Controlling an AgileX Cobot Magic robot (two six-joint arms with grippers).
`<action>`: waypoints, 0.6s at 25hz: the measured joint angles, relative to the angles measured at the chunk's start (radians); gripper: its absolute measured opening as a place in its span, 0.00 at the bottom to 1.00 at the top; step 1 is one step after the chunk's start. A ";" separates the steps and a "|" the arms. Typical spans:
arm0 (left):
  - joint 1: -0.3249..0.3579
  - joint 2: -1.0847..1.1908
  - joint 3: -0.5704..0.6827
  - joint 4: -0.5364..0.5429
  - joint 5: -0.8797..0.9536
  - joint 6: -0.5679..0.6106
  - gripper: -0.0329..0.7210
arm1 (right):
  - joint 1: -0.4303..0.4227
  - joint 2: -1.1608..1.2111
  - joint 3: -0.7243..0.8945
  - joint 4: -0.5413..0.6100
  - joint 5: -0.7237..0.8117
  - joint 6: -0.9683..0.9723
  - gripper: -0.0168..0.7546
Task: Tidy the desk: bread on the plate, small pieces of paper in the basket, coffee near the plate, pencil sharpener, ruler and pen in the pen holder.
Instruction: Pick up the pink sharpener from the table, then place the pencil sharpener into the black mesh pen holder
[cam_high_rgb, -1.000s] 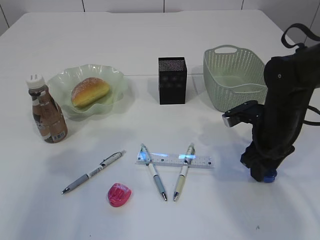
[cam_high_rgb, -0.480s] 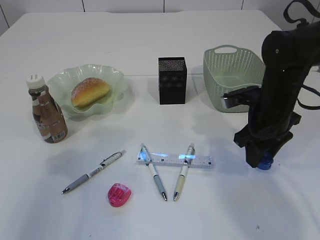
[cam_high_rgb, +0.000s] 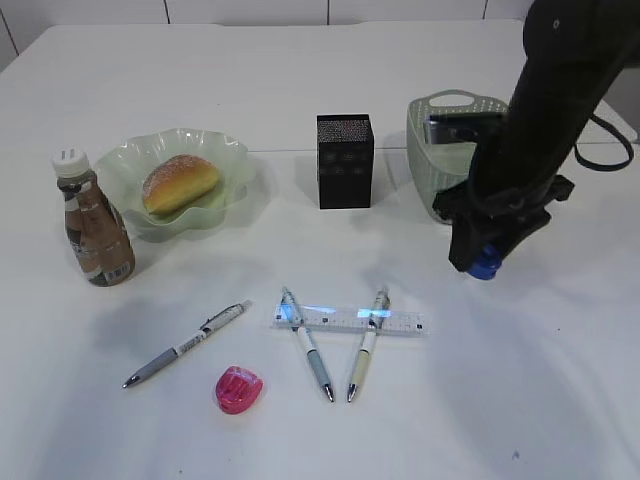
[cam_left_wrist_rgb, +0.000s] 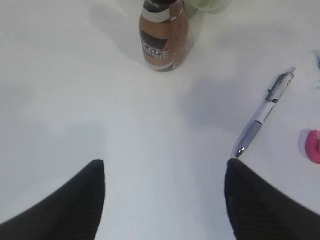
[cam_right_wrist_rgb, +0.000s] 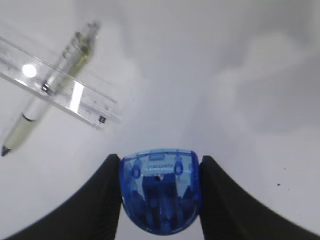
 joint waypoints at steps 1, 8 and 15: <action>0.000 0.000 0.000 0.000 0.000 0.000 0.74 | 0.000 0.000 -0.024 0.019 0.004 0.000 0.48; 0.000 0.000 0.000 0.000 0.002 0.000 0.74 | 0.000 0.000 -0.174 0.098 0.014 0.000 0.48; 0.000 0.000 0.000 0.000 0.002 0.000 0.74 | 0.012 0.000 -0.279 0.105 -0.092 0.001 0.48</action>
